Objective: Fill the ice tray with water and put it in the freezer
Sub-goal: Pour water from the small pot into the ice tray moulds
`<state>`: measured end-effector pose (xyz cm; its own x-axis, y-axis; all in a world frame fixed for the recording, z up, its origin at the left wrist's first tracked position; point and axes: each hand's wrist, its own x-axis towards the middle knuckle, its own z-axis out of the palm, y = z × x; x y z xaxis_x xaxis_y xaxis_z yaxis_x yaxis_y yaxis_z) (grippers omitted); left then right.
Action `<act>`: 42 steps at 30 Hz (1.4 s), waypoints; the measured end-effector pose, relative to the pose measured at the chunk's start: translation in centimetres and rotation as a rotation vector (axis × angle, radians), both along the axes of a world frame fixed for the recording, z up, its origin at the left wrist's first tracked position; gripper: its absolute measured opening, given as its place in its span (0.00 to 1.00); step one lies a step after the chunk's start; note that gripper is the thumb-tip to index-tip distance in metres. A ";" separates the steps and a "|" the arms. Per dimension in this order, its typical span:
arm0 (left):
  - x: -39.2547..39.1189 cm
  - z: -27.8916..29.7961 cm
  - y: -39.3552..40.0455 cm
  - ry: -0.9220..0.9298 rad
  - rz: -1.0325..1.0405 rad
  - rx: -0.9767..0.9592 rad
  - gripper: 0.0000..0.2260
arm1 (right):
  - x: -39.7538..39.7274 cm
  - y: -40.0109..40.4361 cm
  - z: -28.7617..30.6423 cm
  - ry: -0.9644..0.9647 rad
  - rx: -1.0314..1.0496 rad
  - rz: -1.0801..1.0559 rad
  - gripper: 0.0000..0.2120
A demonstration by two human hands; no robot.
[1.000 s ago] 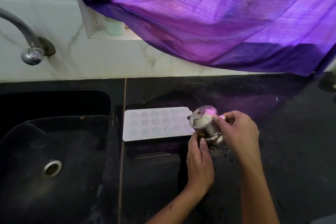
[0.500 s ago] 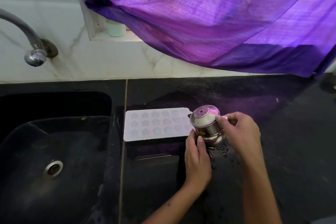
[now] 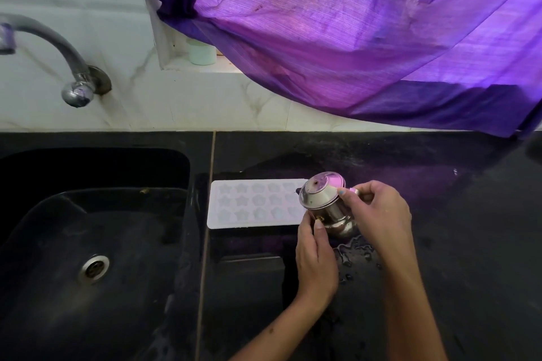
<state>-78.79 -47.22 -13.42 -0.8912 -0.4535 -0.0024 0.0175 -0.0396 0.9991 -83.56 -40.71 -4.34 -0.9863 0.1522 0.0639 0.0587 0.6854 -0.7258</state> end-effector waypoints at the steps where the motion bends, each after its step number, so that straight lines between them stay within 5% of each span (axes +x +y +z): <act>1: 0.0 0.0 0.0 -0.003 0.000 0.003 0.17 | 0.0 -0.1 0.0 0.000 0.005 0.003 0.09; 42: 0.8 1.0 -1.0 0.013 0.101 -0.001 0.17 | 0.2 -1.9 0.7 -0.007 -0.073 0.054 0.09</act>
<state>-78.00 -48.18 -12.44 -0.8411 -0.5408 0.0097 0.0346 -0.0359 0.9988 -83.33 -42.65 -3.67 -0.9936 0.1026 0.0480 0.0280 0.6329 -0.7737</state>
